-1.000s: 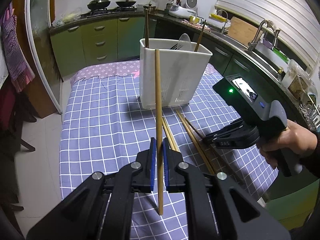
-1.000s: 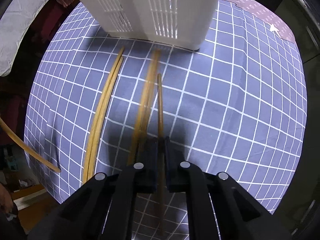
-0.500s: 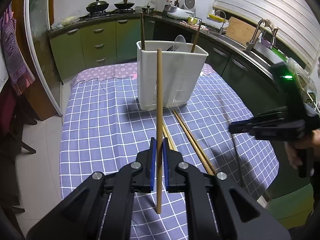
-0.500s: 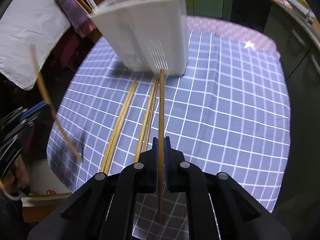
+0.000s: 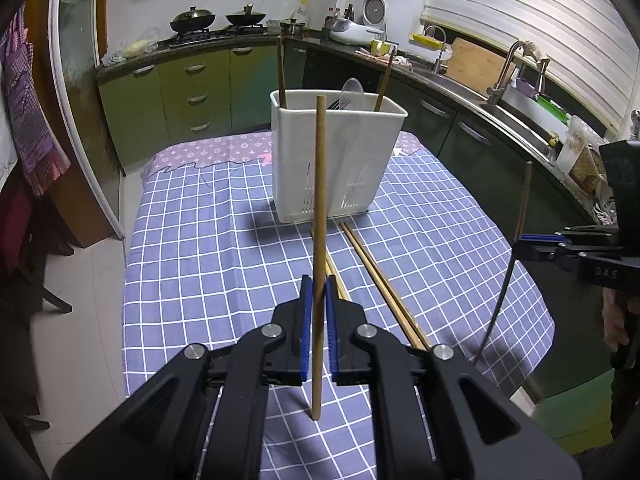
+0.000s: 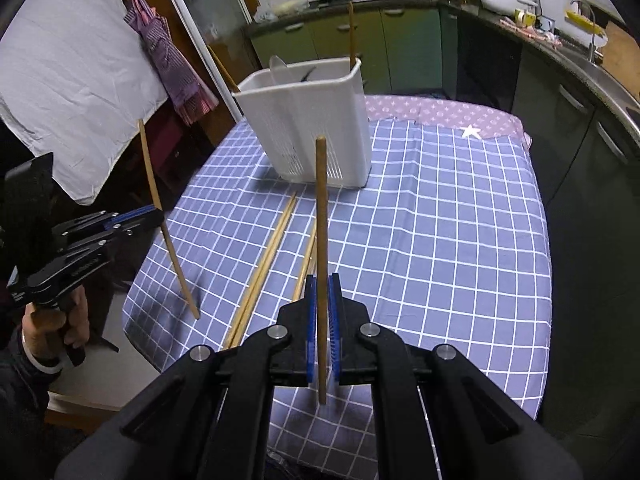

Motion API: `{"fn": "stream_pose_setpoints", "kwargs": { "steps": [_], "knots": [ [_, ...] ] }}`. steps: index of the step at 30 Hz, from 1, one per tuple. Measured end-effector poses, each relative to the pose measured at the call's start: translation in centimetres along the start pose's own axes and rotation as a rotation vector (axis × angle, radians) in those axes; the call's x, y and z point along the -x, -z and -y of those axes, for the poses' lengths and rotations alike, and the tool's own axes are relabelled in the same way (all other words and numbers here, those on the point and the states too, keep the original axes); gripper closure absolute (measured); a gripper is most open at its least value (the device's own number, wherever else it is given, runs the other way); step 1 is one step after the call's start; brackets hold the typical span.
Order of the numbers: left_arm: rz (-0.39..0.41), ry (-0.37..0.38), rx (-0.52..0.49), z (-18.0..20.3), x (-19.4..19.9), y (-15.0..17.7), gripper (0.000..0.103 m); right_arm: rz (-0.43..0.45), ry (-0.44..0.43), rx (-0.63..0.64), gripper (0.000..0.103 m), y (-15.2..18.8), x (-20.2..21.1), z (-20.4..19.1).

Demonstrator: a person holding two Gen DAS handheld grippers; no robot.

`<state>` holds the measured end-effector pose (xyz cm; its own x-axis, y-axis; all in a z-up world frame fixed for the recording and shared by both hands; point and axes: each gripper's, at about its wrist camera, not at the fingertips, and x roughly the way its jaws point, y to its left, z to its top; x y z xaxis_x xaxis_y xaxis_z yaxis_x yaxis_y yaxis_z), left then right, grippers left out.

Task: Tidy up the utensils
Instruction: 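Carry both upright chopsticks over the white holder with both tools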

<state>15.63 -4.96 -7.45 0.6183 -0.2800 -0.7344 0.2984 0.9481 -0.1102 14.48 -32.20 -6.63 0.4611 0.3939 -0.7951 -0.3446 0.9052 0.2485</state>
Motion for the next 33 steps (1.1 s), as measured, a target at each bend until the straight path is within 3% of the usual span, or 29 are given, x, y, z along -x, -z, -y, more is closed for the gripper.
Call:
{"fn": "stream_pose_setpoints", "kwargs": {
  "steps": [16, 33],
  "knots": [
    [0.029, 0.015, -0.02, 0.6, 0.7, -1.2, 0.096, 0.054, -0.004, 0.033, 0.096, -2.1, 0.8, -1.1],
    [0.069, 0.063, -0.069, 2.1, 2.9, -7.7, 0.096, 0.116, -0.027, 0.08, 0.096, -7.7, 3.0, -2.2]
  ]
}}
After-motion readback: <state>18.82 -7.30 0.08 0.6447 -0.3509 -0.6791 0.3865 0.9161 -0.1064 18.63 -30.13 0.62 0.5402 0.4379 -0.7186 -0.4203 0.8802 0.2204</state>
